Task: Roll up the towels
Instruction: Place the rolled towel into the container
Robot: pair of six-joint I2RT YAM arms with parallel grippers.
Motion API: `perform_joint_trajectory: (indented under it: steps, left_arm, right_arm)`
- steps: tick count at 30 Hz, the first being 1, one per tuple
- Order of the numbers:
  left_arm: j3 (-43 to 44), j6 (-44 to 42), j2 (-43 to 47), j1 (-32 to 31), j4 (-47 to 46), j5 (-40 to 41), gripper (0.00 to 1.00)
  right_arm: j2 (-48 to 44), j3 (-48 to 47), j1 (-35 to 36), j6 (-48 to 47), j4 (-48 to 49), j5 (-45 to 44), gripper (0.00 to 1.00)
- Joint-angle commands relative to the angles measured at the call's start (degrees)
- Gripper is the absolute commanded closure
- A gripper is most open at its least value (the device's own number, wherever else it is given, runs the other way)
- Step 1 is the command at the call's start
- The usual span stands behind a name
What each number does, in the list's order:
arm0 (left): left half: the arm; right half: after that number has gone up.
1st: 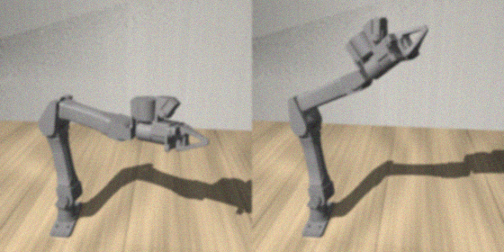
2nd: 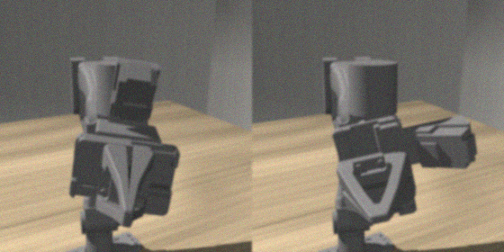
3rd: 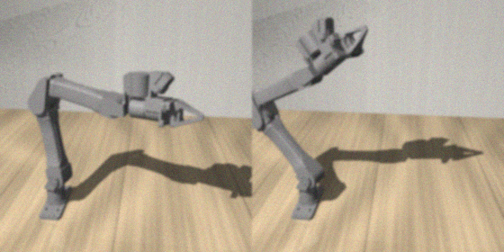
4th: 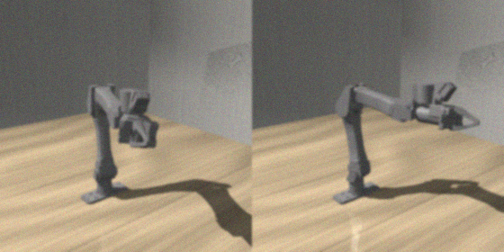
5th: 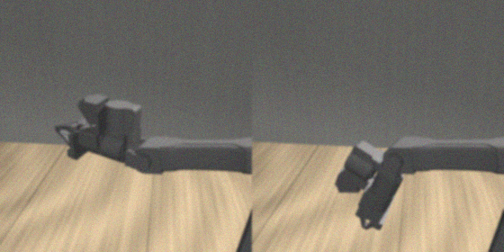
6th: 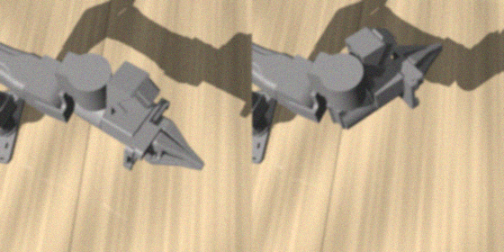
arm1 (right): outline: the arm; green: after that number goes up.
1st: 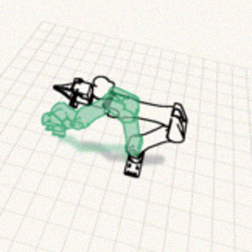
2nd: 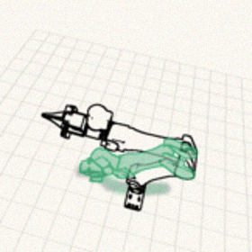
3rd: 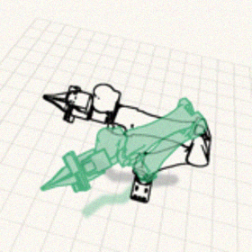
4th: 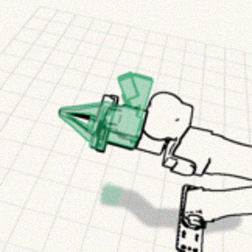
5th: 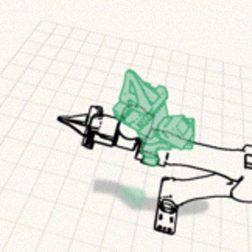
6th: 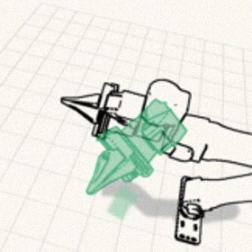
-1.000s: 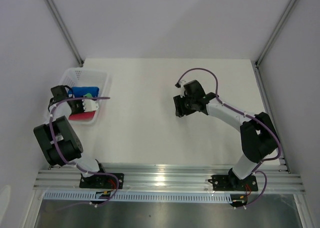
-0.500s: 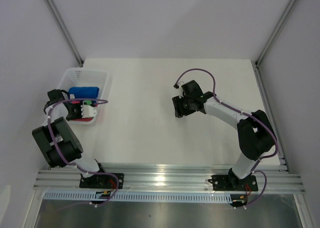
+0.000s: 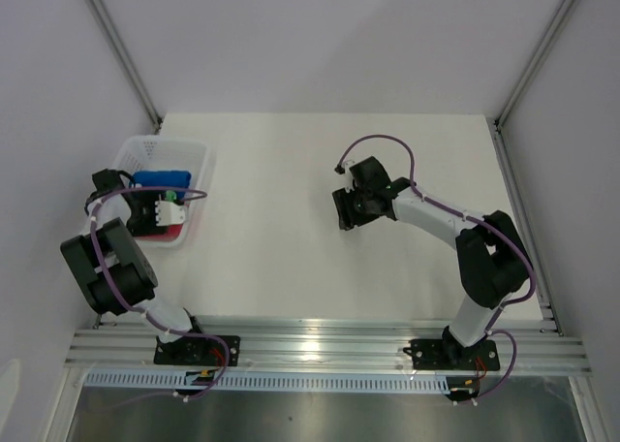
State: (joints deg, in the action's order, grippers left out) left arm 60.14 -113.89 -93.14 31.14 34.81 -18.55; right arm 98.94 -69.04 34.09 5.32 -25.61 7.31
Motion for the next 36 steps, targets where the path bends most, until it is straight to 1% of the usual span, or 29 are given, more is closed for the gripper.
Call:
perform_joint_trajectory:
  steps: [1,7,13,19,28,31,32,33,36]
  left_arm:
    - [-1.3,-11.2,-0.7,0.6,3.2,3.4,0.22]
    - [-1.9,-12.1,1.6,0.6,3.0,3.3,0.20]
    - [-1.6,-12.8,3.6,0.6,3.5,2.5,0.21]
    - [0.9,-10.4,5.2,0.6,3.2,0.4,0.21]
    - [0.9,-11.7,7.5,0.7,4.7,0.9,0.20]
    - [2.1,-12.2,8.2,0.6,6.6,0.4,0.20]
    - [4.5,-12.7,8.5,0.6,8.2,0.4,0.20]
    - [2.9,-12.9,8.8,0.6,9.0,0.1,0.20]
    - [3.3,-14.1,9.6,0.6,11.4,0.0,0.18]
  right_arm:
    - [0.6,-2.3,0.5,-0.9,-0.7,-0.7,0.45]
    - [1.2,-2.6,0.3,-2.0,-0.8,-0.7,0.45]
    - [2.0,-3.4,0.3,-3.4,-0.8,-0.5,0.45]
    - [2.1,-3.2,0.0,-4.7,-1.1,-0.6,0.44]
    - [2.5,-2.8,-0.7,-5.1,-0.8,-0.2,0.45]
    - [2.5,-2.7,-1.0,-5.1,-0.7,0.1,0.44]
    - [2.5,-2.5,-1.0,-5.1,-0.6,0.1,0.45]
    - [2.6,-2.5,-1.0,-5.1,-0.5,0.2,0.44]
    - [2.7,-2.4,-1.1,-5.1,-0.3,0.3,0.45]
